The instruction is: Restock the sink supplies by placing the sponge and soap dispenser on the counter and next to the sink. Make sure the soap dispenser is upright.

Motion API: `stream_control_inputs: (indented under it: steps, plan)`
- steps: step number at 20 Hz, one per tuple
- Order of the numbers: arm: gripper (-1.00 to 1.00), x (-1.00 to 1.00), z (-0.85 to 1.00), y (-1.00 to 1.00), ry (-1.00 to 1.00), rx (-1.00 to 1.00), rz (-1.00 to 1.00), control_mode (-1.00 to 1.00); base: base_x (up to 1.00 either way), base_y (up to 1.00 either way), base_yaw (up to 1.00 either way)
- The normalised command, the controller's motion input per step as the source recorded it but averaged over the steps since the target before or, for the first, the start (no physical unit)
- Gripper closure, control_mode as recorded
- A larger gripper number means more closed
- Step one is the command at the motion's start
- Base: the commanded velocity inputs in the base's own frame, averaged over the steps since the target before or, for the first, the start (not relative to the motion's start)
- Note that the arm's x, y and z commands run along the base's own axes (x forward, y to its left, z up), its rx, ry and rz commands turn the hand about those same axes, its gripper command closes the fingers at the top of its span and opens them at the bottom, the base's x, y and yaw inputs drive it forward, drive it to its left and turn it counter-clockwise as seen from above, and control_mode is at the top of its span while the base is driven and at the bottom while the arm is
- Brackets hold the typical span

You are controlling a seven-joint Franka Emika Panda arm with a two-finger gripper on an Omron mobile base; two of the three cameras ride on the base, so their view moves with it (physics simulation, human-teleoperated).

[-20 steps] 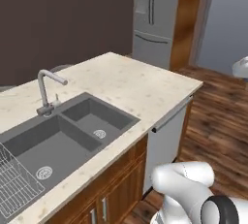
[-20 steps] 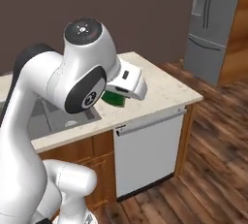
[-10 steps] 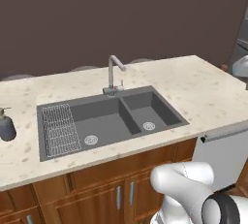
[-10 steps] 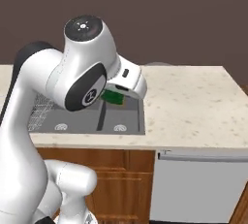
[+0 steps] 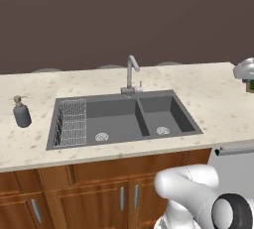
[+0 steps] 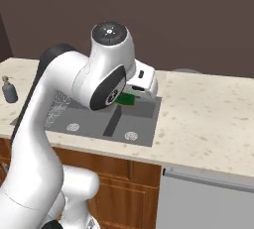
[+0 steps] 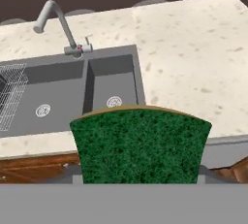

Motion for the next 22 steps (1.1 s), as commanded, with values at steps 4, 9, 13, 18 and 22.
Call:
stream_control_inputs:
  steps: [4,9,13,18,22]
  plan:
    - [1.00,0.96,-0.95,-0.04,0.21,-0.05,0.16,-1.00,0.00,0.00,0.00]
    - [1.00,1.00,-1.00,0.00,0.25,-0.10,0.17,-1.00,0.00,0.00,0.00]
    - [1.00,0.87,-1.00,-0.11,0.30,-0.08,0.12,-1.00,0.00,0.00,0.00]
    - [1.00,0.63,-1.00,-0.34,0.17,-0.01,0.10,-1.00,0.00,0.00,0.00]
    - [1.00,0.45,-0.86,-0.47,0.02,0.00,0.11,-1.00,0.00,0.00,0.00]
